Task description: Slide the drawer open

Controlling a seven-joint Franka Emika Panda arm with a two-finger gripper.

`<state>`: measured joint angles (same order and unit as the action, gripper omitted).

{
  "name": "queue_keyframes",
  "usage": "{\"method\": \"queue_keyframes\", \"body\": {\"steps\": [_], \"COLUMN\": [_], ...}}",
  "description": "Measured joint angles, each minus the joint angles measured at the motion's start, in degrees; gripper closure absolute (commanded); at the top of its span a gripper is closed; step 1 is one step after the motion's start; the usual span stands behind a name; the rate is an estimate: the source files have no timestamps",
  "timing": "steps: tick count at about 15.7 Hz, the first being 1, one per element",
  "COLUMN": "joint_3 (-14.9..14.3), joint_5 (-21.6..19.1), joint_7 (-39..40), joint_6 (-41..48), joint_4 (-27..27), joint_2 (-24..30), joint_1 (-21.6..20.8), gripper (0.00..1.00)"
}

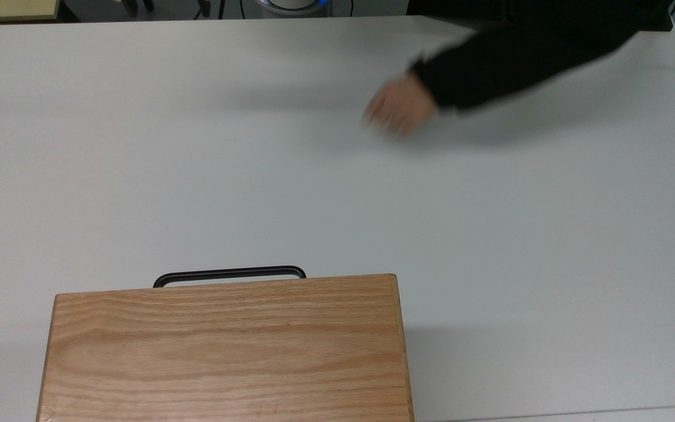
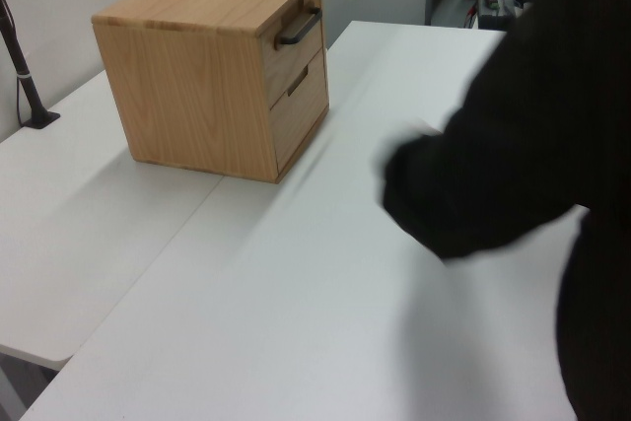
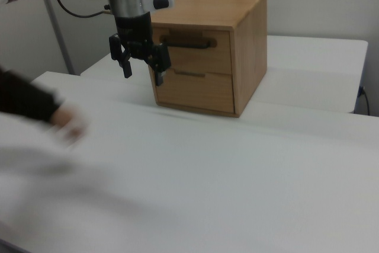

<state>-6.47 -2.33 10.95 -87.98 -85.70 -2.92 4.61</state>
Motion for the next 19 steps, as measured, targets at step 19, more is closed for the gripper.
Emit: {"method": "queue_keyframes", "body": {"steps": [19], "joint_3": [0.5], "joint_5": [-0.3], "joint_7": [0.1], "joint_6": [-2.2], "joint_4": [-0.2], "joint_2": [-0.6], "joint_1": [-2.4], "gripper": [0.00]}}
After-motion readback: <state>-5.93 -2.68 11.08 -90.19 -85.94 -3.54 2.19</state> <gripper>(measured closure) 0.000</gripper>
